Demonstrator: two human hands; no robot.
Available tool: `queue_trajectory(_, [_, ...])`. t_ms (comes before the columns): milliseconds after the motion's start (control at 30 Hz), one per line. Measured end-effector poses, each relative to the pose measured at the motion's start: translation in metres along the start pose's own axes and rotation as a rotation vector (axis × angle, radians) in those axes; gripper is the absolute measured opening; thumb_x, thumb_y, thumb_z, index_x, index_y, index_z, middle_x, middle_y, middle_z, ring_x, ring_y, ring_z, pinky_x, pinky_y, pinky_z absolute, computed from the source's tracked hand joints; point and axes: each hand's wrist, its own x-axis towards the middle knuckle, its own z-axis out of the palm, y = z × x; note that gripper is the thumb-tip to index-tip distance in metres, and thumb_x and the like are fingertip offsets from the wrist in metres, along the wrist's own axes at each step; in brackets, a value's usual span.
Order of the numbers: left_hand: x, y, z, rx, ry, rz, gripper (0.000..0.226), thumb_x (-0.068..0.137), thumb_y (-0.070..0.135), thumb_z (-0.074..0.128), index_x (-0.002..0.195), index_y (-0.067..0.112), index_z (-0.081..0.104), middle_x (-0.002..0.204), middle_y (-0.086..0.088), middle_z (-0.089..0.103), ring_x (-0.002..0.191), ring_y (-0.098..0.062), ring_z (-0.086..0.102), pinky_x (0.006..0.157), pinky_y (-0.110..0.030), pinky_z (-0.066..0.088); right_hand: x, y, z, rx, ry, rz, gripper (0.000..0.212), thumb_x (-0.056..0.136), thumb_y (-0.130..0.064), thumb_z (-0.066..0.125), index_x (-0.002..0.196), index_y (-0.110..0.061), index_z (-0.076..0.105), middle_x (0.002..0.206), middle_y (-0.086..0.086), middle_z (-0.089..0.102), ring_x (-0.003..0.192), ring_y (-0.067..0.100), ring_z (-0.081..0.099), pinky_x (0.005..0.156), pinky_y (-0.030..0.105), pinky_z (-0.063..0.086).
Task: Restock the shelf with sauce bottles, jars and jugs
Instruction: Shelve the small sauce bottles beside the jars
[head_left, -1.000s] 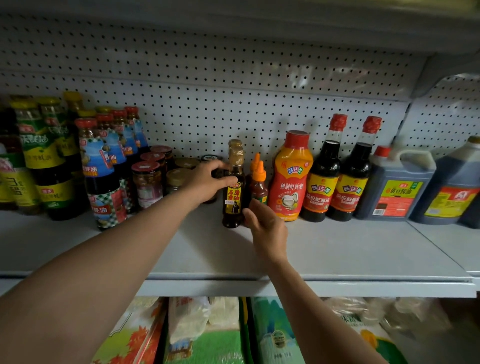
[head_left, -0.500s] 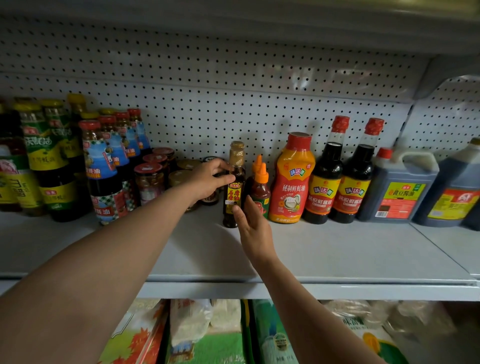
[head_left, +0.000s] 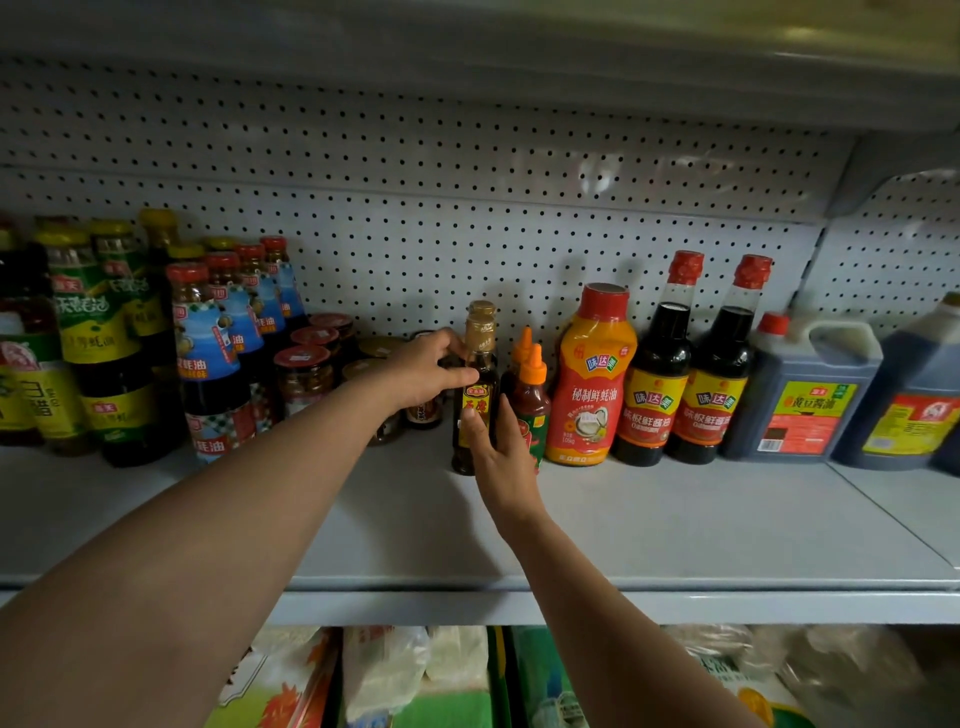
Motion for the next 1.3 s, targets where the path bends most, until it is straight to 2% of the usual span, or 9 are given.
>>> queue_trajectory(133, [0.004, -0.001, -0.001, 0.001, -0.018, -0.003, 0.036, 0.087, 0.031, 0.072, 0.117, 0.019, 0.057, 0.14, -0.003, 0.054, 0.135, -0.017, 0.045, 0.106, -0.035, 0.035, 0.01, -0.002, 0.001, -0.005, 0.006, -0.018, 0.049, 0.104, -0.034, 0.051, 0.15, -0.029, 0.034, 0.12, -0.031, 0.046, 0.113, -0.008, 0.049, 0.08, 0.001, 0.042])
queue_trajectory(200, [0.005, -0.003, -0.002, -0.016, -0.025, -0.006, 0.036, 0.087, 0.031, 0.073, 0.116, 0.019, 0.057, 0.137, -0.002, 0.057, 0.131, -0.017, 0.048, 0.107, -0.037, 0.038, 0.014, 0.003, 0.003, -0.035, 0.023, -0.02, 0.052, 0.104, -0.04, 0.051, 0.152, -0.028, 0.037, 0.127, -0.029, 0.051, 0.122, -0.004, 0.05, 0.094, 0.01, 0.046])
queue_trajectory(300, [0.006, -0.004, -0.003, -0.049, -0.034, -0.007, 0.035, 0.086, 0.029, 0.074, 0.115, 0.018, 0.058, 0.131, 0.0, 0.061, 0.126, -0.015, 0.052, 0.107, -0.039, 0.04, 0.018, 0.01, 0.008, -0.038, 0.04, -0.003, 0.058, 0.102, -0.051, 0.047, 0.154, -0.028, 0.036, 0.146, -0.01, 0.05, 0.136, 0.011, 0.048, 0.113, 0.038, 0.043])
queue_trajectory(400, [0.007, -0.002, -0.003, -0.04, -0.037, 0.001, 0.037, 0.087, 0.029, 0.073, 0.117, 0.016, 0.057, 0.131, 0.001, 0.06, 0.121, -0.012, 0.052, 0.104, -0.035, 0.039, 0.022, 0.014, 0.011, -0.03, 0.061, 0.026, 0.06, 0.103, -0.049, 0.044, 0.156, -0.023, 0.033, 0.152, -0.006, 0.045, 0.142, 0.014, 0.041, 0.118, 0.043, 0.037])
queue_trajectory(500, [0.007, -0.002, -0.006, -0.03, -0.037, 0.0, 0.037, 0.087, 0.027, 0.073, 0.118, 0.015, 0.057, 0.131, 0.0, 0.061, 0.124, -0.015, 0.053, 0.106, -0.037, 0.04, 0.027, 0.021, 0.014, -0.055, 0.07, 0.026, 0.076, 0.093, -0.067, 0.043, 0.156, -0.026, 0.034, 0.152, -0.005, 0.047, 0.14, 0.012, 0.043, 0.116, 0.045, 0.039])
queue_trajectory(733, [0.011, -0.011, -0.018, -0.03, -0.038, -0.015, 0.036, 0.086, 0.022, 0.075, 0.117, 0.013, 0.058, 0.115, 0.005, 0.064, 0.119, -0.015, 0.056, 0.104, -0.036, 0.042, 0.035, 0.028, 0.02, -0.134, 0.026, -0.016, 0.052, 0.105, -0.038, 0.046, 0.155, -0.026, 0.035, 0.145, -0.006, 0.055, 0.133, 0.01, 0.052, 0.111, 0.038, 0.045])
queue_trajectory(867, [0.017, -0.011, -0.022, 0.018, -0.064, -0.016, 0.035, 0.083, 0.022, 0.078, 0.112, 0.016, 0.06, 0.112, 0.007, 0.065, 0.115, -0.014, 0.059, 0.107, -0.04, 0.042, 0.037, 0.033, 0.017, -0.132, 0.026, -0.032, 0.05, 0.106, -0.026, 0.05, 0.154, -0.025, 0.038, 0.143, -0.006, 0.057, 0.129, 0.003, 0.053, 0.099, 0.012, 0.046])
queue_trajectory(1233, [0.023, -0.018, -0.025, -0.01, -0.054, 0.021, 0.033, 0.077, 0.022, 0.083, 0.101, 0.025, 0.061, 0.108, 0.009, 0.067, 0.113, -0.013, 0.061, 0.106, -0.04, 0.045, 0.044, 0.042, 0.017, -0.183, 0.073, -0.064, 0.058, 0.102, -0.025, 0.058, 0.155, -0.02, 0.036, 0.152, -0.003, 0.049, 0.139, 0.009, 0.044, 0.111, 0.024, 0.04])
queue_trajectory(1300, [0.02, -0.017, -0.026, -0.017, 0.004, 0.046, 0.043, 0.073, 0.024, 0.086, 0.107, 0.029, 0.059, 0.119, 0.006, 0.066, 0.12, -0.012, 0.058, 0.108, -0.04, 0.042, 0.043, 0.045, 0.017, -0.186, 0.074, -0.066, 0.058, 0.102, -0.025, 0.058, 0.155, -0.02, 0.036, 0.15, -0.002, 0.05, 0.137, 0.008, 0.046, 0.105, 0.014, 0.04])
